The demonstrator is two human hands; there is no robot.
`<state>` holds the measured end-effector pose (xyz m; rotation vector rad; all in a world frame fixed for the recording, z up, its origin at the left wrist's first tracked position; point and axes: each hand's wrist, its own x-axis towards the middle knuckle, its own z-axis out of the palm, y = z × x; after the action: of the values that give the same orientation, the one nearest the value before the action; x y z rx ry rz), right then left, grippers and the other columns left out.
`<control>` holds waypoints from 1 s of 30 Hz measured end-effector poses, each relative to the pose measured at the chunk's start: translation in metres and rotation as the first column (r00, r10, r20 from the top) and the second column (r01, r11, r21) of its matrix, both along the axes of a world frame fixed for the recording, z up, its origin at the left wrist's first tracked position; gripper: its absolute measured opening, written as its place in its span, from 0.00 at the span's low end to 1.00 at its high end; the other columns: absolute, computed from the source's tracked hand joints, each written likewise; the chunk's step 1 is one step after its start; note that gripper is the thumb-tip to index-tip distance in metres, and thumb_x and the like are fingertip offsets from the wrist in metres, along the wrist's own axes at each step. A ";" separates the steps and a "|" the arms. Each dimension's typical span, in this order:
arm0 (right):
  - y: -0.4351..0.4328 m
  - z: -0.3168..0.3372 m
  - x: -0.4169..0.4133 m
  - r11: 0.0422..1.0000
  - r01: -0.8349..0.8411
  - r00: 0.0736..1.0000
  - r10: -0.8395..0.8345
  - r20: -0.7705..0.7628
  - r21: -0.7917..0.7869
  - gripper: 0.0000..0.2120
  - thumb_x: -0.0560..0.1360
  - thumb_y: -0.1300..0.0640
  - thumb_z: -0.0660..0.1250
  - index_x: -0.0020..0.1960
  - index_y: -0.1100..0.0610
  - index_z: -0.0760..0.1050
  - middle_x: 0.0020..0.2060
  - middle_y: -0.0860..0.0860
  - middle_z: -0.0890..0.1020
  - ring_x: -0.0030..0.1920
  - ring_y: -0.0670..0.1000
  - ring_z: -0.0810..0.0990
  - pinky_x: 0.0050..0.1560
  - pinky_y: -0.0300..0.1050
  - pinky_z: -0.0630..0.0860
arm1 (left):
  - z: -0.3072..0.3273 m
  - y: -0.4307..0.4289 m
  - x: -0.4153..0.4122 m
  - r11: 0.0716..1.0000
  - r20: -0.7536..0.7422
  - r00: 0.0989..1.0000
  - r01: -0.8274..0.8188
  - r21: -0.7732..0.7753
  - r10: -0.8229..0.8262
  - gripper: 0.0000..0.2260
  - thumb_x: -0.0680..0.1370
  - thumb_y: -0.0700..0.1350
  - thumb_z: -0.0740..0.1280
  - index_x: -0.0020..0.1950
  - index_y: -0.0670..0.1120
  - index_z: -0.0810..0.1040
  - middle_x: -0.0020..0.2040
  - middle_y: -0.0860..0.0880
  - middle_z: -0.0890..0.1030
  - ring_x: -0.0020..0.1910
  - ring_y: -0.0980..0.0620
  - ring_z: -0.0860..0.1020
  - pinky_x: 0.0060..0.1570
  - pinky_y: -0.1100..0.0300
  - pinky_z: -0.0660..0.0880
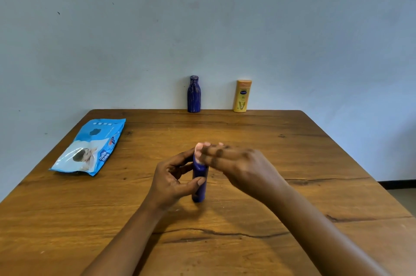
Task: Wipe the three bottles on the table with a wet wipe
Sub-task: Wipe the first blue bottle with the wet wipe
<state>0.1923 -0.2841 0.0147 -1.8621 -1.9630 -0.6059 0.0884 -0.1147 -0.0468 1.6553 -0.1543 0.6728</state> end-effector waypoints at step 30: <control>0.026 -0.087 0.036 0.890 0.449 -0.271 0.221 -0.937 0.080 0.13 0.76 0.68 0.61 0.51 0.55 0.80 0.48 0.51 0.84 0.51 0.52 0.81 0.54 0.50 0.77 | 0.001 0.141 -0.004 0.718 -0.688 0.655 0.310 0.623 0.314 0.27 0.62 0.64 0.74 0.59 0.69 0.72 0.63 0.62 0.73 0.63 0.59 0.70 0.64 0.48 0.70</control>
<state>0.2278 -0.2580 -0.0719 -1.2451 -0.2955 0.5089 0.0846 0.0263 -0.0462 2.5645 0.2541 -0.2191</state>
